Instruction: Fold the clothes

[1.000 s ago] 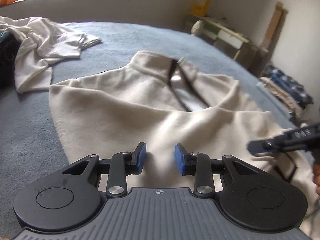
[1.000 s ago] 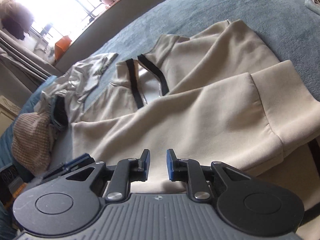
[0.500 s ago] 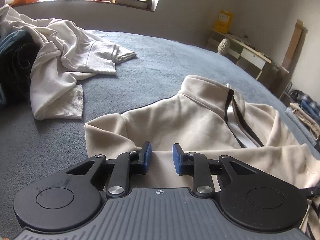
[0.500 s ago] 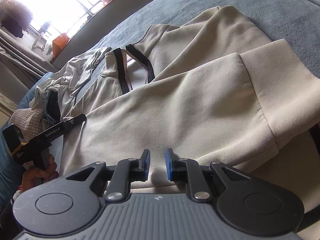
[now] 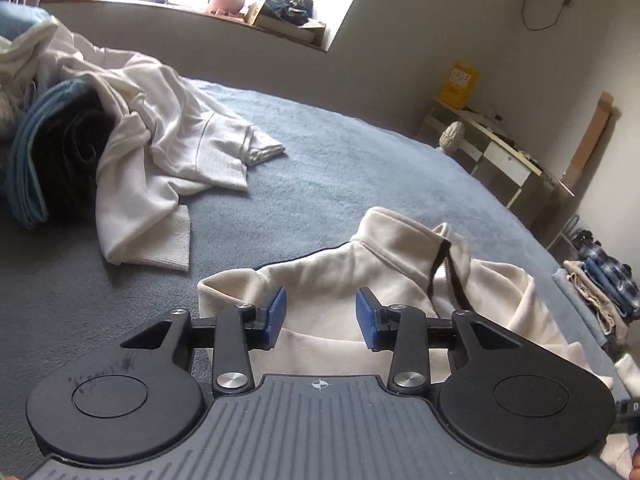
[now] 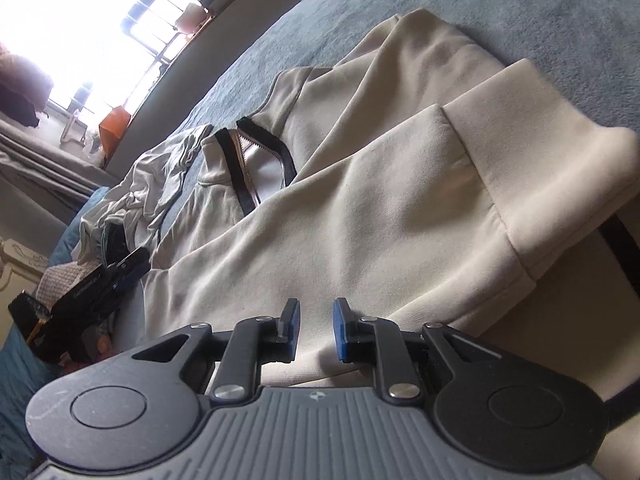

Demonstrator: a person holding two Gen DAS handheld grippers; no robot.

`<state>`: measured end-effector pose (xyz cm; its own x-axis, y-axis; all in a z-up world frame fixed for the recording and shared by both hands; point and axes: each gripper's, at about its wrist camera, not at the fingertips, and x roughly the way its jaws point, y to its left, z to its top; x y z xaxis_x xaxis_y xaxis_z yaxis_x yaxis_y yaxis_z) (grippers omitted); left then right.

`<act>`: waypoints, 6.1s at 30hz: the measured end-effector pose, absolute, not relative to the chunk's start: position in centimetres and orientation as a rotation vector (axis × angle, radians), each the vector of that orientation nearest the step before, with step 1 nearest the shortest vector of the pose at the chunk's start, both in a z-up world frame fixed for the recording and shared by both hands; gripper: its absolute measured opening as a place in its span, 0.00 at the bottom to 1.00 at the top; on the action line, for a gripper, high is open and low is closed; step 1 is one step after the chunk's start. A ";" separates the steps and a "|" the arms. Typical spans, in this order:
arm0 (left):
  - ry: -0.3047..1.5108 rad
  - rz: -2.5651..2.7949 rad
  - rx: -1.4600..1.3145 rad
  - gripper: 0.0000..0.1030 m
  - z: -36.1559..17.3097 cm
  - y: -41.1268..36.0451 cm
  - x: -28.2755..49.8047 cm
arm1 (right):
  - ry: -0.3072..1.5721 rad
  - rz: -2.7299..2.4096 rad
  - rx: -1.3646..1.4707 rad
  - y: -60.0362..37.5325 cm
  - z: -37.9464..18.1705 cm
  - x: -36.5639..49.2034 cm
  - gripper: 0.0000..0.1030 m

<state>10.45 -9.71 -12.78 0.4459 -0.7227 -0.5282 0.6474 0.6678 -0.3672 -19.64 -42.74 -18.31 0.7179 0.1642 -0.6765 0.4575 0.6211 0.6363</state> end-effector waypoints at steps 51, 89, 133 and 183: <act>0.609 -1.120 -0.092 0.13 -14.9 -23.0 16.2 | 0.866 -0.082 0.675 -48.2 -19.5 3.6 0.08; 0.360 -1.161 0.462 0.21 -15.5 -14.2 1.9 | 0.849 -0.171 0.564 -46.5 -16.3 -9.7 0.25; 0.599 -1.140 0.288 0.40 -16.1 -18.6 7.3 | 0.845 -0.100 0.526 -44.2 -18.3 -7.8 0.25; 0.443 -1.235 0.507 0.41 -17.6 -19.9 0.5 | 0.732 -0.416 0.376 -50.6 -18.0 -7.9 0.24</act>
